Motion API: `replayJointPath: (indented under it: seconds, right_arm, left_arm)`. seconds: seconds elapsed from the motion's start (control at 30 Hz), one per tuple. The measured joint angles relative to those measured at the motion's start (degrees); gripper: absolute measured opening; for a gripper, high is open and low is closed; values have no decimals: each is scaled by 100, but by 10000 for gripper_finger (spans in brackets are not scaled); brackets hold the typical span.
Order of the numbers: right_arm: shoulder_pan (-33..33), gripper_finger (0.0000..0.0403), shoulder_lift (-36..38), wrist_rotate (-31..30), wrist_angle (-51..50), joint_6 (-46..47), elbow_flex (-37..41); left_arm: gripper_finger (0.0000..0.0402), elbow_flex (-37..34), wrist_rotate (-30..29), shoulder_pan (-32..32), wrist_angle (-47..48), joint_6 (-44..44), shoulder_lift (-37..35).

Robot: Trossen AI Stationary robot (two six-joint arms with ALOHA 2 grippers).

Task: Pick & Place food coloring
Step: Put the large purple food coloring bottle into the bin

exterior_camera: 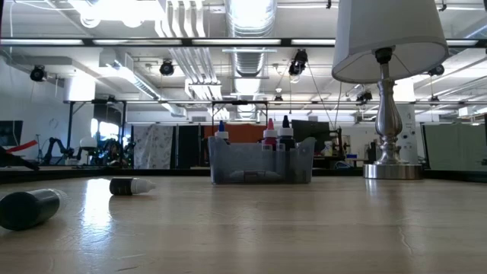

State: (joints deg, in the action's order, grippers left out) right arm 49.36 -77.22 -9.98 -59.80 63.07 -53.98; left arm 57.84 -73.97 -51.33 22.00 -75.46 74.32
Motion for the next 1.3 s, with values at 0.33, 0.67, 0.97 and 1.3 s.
replayJointPath:
  seconds: [0.33,0.67,0.97,1.3]
  right_arm:
    - [-207,125,1,157,6,-168,0]
    - [-201,151,-2,335,-1,-131,20]
    - [-201,196,-2,321,-7,-151,20]
    - [-201,158,-2,409,-130,-175,22]
  left_arm:
    - [206,0,2,2,0,0,0]
    - [206,0,2,2,5,0,0]
    - [206,0,4,2,9,2,0]
    - [206,0,4,7,48,2,0]
